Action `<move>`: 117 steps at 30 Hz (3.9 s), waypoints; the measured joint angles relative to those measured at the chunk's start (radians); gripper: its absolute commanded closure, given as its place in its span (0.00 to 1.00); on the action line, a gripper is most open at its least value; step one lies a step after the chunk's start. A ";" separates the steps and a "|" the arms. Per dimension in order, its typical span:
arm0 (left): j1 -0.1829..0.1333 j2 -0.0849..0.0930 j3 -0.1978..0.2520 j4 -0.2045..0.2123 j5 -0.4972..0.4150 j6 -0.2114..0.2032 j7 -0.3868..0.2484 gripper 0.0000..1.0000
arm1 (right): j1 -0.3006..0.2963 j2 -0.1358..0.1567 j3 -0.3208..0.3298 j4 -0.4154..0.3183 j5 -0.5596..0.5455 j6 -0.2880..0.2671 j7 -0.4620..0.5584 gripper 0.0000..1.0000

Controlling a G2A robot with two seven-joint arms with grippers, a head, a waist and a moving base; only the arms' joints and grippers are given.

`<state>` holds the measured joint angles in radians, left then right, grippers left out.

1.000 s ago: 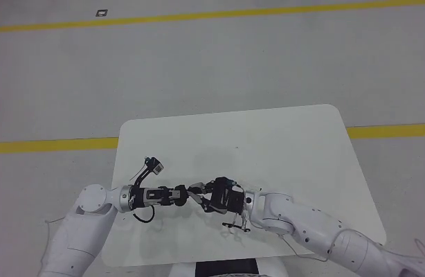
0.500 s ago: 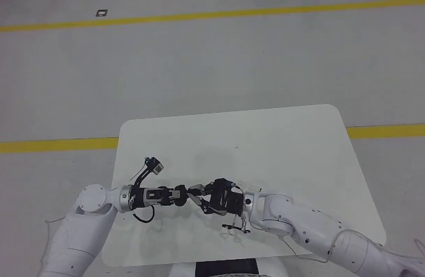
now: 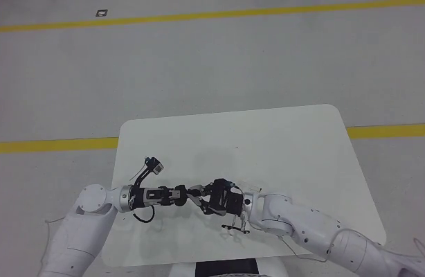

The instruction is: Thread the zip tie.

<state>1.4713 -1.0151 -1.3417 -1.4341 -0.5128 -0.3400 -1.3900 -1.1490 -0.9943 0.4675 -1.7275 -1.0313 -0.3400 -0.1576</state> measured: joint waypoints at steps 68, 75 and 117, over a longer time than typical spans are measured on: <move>0.000 0.000 0.000 0.000 0.000 0.000 0.000 1.00 | 0.009 0.000 -0.018 0.025 0.047 0.000 -0.030 1.00; 0.000 0.000 0.000 0.000 0.000 0.000 0.000 1.00 | 0.006 0.003 -0.010 0.022 0.039 0.000 -0.049 1.00; 0.000 0.000 0.000 0.000 0.000 0.000 0.000 1.00 | 0.022 -0.003 -0.037 0.046 0.059 0.000 -0.055 1.00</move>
<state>1.4713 -1.0151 -1.3417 -1.4341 -0.5128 -0.3400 -1.3900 -1.1267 -0.9975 0.4305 -1.6811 -0.9723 -0.3400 -0.2123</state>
